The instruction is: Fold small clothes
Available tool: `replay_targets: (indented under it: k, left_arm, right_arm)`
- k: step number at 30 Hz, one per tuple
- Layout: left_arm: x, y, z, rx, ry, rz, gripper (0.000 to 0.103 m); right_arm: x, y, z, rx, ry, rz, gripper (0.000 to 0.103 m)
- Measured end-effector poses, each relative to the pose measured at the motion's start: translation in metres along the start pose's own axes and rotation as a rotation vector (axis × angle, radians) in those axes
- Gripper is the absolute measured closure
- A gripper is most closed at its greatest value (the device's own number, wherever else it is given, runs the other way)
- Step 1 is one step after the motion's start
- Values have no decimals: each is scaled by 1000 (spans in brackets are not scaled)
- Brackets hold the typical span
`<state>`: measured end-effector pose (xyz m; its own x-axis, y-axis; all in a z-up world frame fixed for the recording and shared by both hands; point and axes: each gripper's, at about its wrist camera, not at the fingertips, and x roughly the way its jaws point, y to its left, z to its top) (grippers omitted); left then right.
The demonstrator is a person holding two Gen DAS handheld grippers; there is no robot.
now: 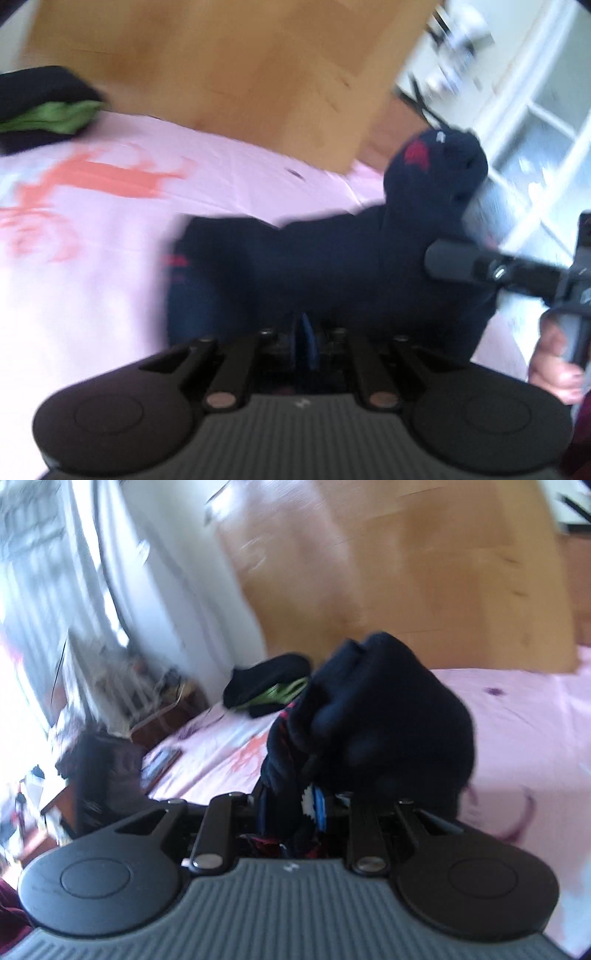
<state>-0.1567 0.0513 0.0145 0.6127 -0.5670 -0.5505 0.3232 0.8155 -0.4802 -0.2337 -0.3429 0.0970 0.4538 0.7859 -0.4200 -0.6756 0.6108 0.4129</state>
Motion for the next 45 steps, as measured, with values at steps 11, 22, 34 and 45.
replay_targets:
  k: [11,22,34,45]
  left_arm:
    - [-76,53,5,-168,-212,-21,89]
    - [-43,5,20,-76,-159,-104,79]
    - [20,-8,68,-37,-68,-78,85]
    - [18,-7,53,-20,-88,-4,85]
  right_arm:
    - [106,24,2,-128,147,56,78]
    - [92,42,-15,-329,141,33,57]
    - [50,69,-44,-538,71,2,36]
    - [2,-46,41,-15,-105,-99,64]
